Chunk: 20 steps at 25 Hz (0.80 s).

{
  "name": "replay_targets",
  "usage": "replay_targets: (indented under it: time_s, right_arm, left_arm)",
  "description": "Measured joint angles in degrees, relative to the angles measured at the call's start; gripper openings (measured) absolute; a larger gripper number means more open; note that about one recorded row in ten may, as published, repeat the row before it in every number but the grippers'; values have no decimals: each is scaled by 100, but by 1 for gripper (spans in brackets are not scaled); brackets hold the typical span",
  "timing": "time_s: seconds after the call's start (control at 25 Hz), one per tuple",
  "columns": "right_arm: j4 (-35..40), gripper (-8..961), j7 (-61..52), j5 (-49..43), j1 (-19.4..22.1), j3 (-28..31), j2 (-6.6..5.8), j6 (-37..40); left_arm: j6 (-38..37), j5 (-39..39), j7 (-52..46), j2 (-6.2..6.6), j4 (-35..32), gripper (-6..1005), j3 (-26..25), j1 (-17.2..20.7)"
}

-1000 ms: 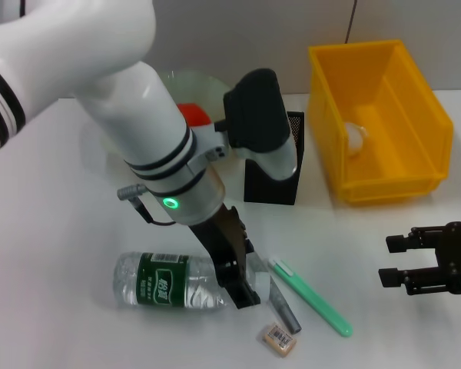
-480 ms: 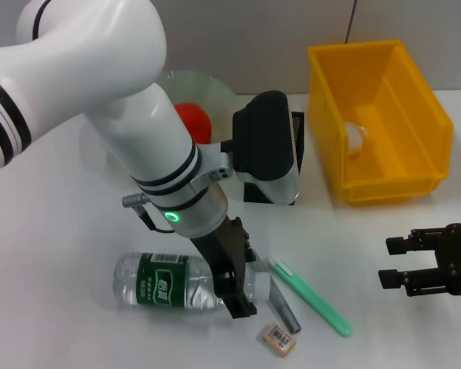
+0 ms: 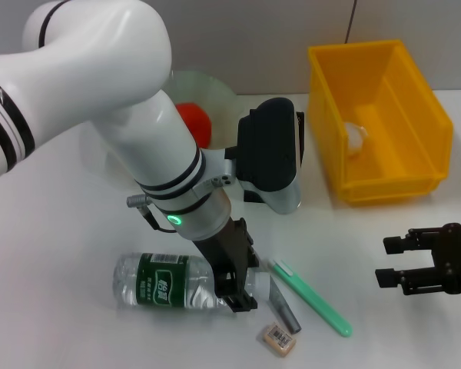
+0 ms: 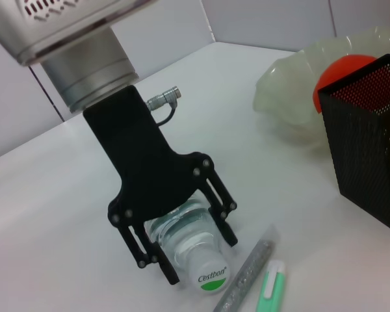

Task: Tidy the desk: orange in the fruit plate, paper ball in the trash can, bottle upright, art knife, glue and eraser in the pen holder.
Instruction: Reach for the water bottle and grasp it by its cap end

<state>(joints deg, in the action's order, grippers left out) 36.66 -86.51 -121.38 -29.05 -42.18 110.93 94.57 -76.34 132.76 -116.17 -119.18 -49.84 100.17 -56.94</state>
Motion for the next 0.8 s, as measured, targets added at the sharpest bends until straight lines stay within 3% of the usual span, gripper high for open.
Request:
replay_targets:
  time_s: [0.24, 0.8]
  right_arm:
    - [-15, 734, -32, 0, -21, -9, -12, -11]
    - [-18, 734, -97, 0, -31, -7, 11, -68]
  left_arm:
    - [37, -5, 58, 0, 34, 565, 55, -14]
    - [139, -3, 234, 0, 72, 572, 172, -7]
